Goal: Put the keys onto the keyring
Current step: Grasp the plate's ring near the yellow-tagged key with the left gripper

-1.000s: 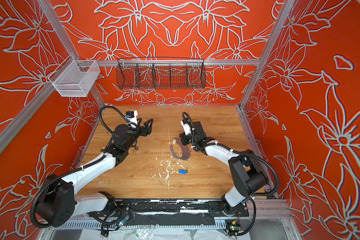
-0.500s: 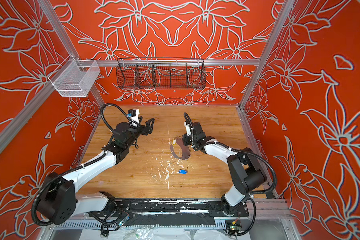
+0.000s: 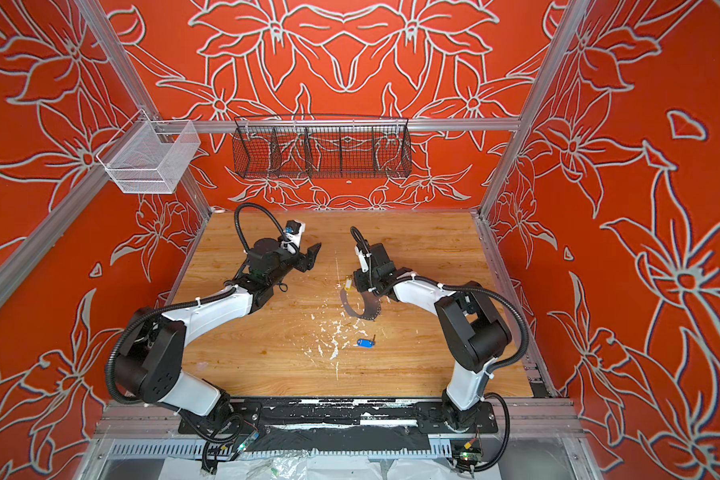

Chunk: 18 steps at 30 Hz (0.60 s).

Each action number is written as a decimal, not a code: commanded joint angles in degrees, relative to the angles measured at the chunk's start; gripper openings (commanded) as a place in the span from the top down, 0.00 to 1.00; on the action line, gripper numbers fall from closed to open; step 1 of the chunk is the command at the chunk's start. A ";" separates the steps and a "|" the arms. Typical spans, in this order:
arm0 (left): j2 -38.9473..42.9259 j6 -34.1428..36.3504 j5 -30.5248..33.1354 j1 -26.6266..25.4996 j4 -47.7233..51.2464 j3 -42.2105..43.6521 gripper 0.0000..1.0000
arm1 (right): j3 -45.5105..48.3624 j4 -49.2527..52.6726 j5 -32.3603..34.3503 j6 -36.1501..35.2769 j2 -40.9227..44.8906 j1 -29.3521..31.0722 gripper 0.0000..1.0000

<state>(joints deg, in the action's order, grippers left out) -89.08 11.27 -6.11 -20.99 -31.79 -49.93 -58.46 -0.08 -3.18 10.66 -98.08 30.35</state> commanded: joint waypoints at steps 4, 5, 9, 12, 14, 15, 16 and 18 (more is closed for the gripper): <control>-2.14 26.36 -20.64 -0.86 10.79 -9.15 0.29 | 7.45 -3.57 8.05 -4.49 11.75 -2.55 0.76; -3.00 31.20 -21.36 -1.89 15.23 -11.37 0.30 | 9.51 -5.12 7.67 -4.44 13.77 -3.64 0.75; -6.62 48.88 -22.05 -6.36 32.97 -17.40 0.31 | 17.51 -10.54 5.92 -3.49 20.01 -7.76 0.72; -9.25 56.51 -20.10 -8.81 39.83 -20.32 0.33 | 24.61 -18.07 5.44 -0.97 23.29 -10.06 0.68; -11.75 60.03 -20.51 -8.99 45.46 -24.46 0.33 | 29.10 -23.52 4.37 0.44 24.47 -11.86 0.64; -13.12 61.12 -20.35 -8.98 48.69 -26.87 0.34 | 30.46 -24.92 3.65 0.38 24.68 -12.63 0.63; -14.91 61.46 -19.54 -8.99 52.07 -30.28 0.34 | 31.34 -25.83 3.14 0.30 24.70 -13.53 0.63; -18.85 60.74 -17.43 -9.04 59.48 -37.92 0.34 | 32.16 -27.46 1.34 1.54 23.80 -15.11 0.64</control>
<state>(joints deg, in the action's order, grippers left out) -104.77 65.87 -24.67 -30.59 13.65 -80.03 -27.18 -19.99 0.49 9.91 -74.30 16.78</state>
